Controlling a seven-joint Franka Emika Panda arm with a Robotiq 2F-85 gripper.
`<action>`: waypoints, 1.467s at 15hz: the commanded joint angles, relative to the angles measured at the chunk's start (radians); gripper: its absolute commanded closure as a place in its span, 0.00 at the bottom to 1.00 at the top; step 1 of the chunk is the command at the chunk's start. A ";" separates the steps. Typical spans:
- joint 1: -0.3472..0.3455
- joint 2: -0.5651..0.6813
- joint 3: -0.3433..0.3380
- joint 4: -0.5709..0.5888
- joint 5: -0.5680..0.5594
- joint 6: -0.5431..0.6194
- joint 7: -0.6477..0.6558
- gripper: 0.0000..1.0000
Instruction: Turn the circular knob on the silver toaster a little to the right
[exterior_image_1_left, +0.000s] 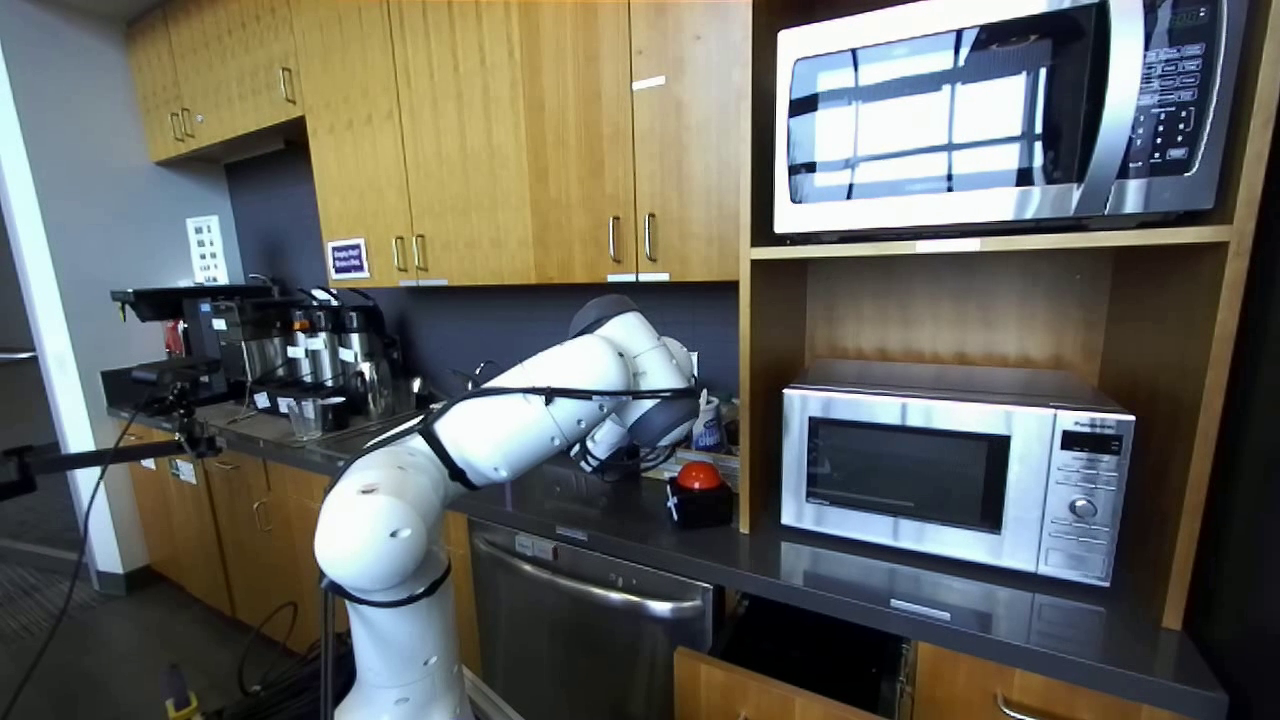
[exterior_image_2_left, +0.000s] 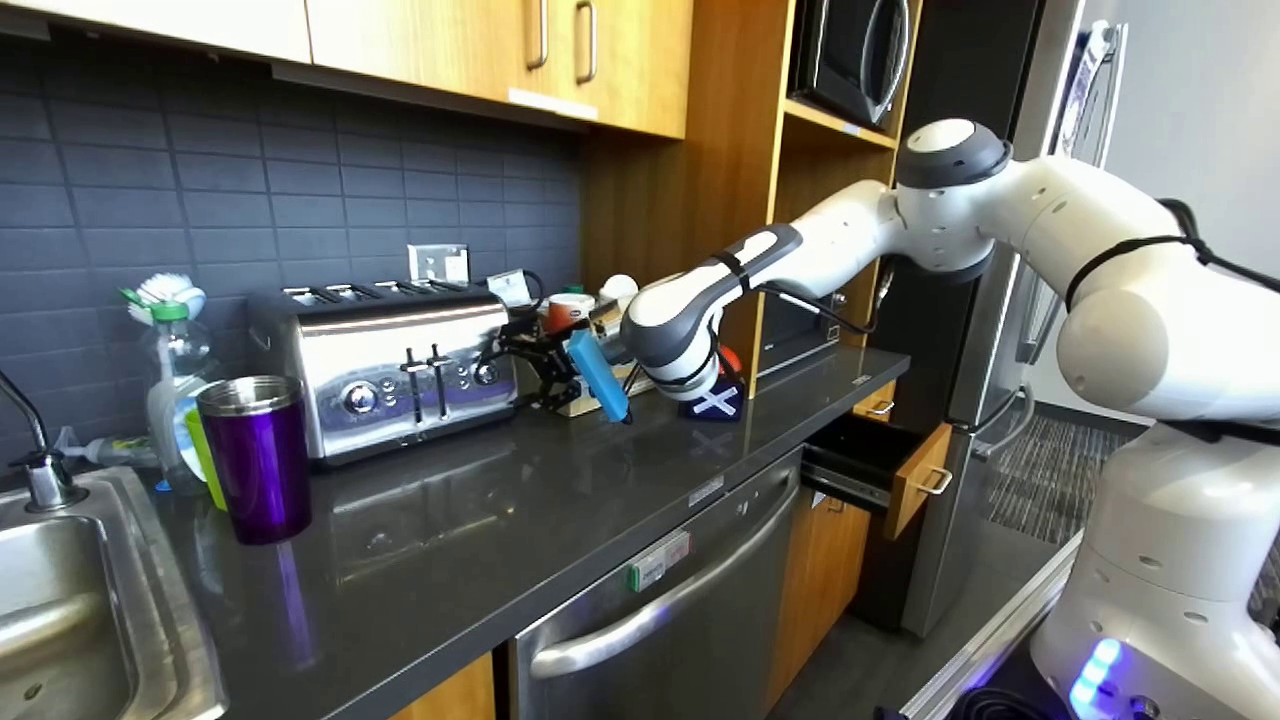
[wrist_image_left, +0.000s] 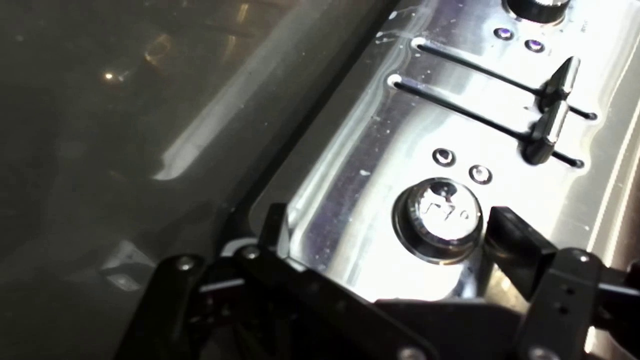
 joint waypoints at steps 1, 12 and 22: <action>-0.039 0.109 0.051 0.023 0.013 0.002 -0.105 0.00; -0.015 0.058 0.044 -0.018 0.075 0.001 -0.115 0.00; 0.028 0.010 0.031 -0.035 0.182 0.003 -0.127 0.00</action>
